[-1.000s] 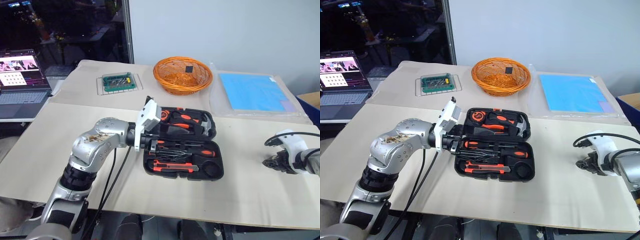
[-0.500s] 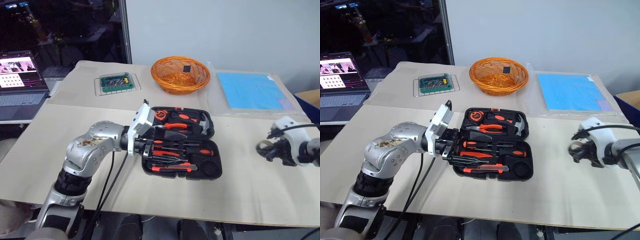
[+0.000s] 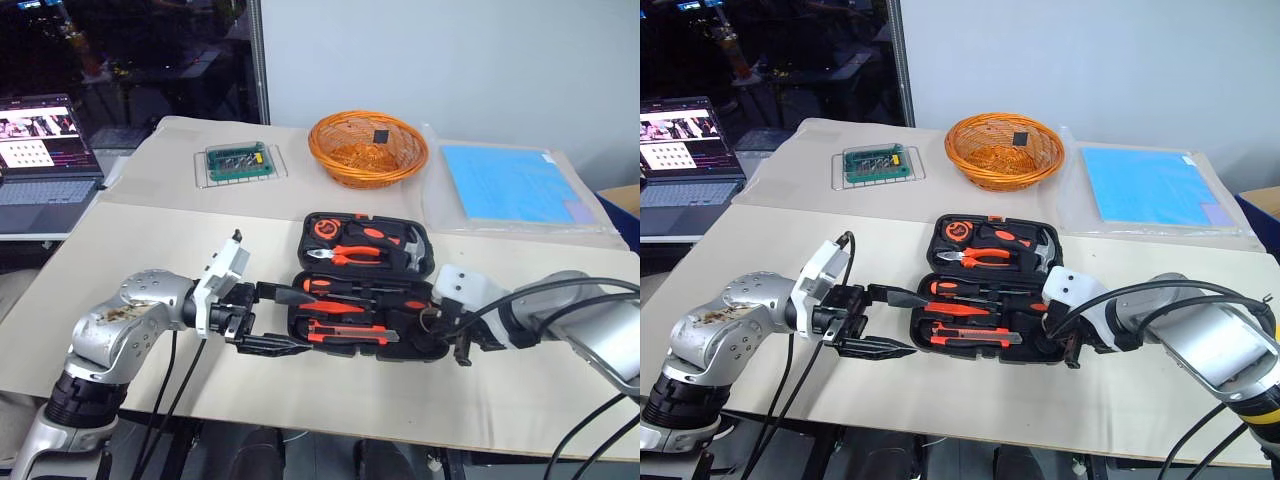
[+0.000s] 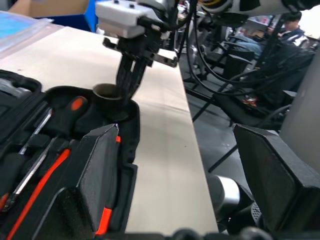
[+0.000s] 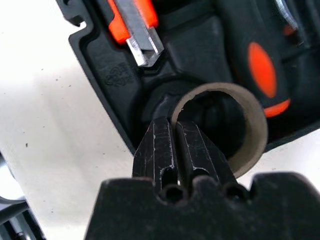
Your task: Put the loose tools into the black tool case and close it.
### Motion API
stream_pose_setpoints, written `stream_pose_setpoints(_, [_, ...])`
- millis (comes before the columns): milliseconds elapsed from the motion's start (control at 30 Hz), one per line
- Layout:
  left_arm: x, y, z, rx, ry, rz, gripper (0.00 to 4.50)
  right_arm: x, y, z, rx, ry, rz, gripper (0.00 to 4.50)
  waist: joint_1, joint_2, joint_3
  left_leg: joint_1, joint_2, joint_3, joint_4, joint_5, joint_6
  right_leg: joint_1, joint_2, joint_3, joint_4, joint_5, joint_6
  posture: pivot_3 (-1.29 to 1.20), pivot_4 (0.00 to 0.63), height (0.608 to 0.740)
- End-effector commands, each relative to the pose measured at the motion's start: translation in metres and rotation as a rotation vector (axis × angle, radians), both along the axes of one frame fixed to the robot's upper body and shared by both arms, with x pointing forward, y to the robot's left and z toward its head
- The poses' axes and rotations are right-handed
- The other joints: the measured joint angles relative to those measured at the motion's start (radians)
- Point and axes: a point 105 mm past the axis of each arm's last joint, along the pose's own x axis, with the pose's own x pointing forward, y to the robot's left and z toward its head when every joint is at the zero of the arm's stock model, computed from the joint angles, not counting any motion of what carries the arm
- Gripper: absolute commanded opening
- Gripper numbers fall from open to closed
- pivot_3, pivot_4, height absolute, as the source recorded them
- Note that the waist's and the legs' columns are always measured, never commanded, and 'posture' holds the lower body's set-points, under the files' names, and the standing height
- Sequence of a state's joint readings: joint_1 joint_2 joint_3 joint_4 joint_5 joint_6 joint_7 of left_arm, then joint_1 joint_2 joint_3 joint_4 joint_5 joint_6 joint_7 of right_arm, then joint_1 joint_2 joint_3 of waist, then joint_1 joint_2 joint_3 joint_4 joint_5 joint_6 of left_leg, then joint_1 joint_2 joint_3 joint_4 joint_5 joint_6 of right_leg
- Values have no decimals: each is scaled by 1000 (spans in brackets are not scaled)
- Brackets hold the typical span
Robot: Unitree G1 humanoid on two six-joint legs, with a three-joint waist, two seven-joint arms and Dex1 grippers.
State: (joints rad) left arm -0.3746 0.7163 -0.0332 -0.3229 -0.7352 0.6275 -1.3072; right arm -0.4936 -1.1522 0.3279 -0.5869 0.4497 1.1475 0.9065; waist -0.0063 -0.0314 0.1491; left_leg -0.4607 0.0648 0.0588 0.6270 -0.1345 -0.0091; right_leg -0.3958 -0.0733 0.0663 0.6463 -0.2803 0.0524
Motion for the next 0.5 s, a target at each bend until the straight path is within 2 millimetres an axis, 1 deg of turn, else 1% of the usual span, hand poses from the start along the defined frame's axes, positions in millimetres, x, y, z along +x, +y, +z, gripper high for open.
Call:
stream_pose_setpoints(33, [-6,0,6,-10,-46,2,3963,-4,9,-2,1,-2,62,26,-3,0,0,0,0,0,0,0,0,0,0,0,0,0,0,0,150,740])
stream_pose_setpoints(400, [-5,-1,4,-10,-51,15,3963,-14,18,-13,2,61,116,26,-5,-1,0,0,0,0,0,0,0,-1,0,0,1,0,0,0,150,740])
stream_pose_setpoints(500, [-4,-2,4,-8,-54,15,3963,-14,18,-17,3,71,117,26,-5,-1,0,0,0,0,0,0,0,-1,0,0,1,0,0,0,150,740])
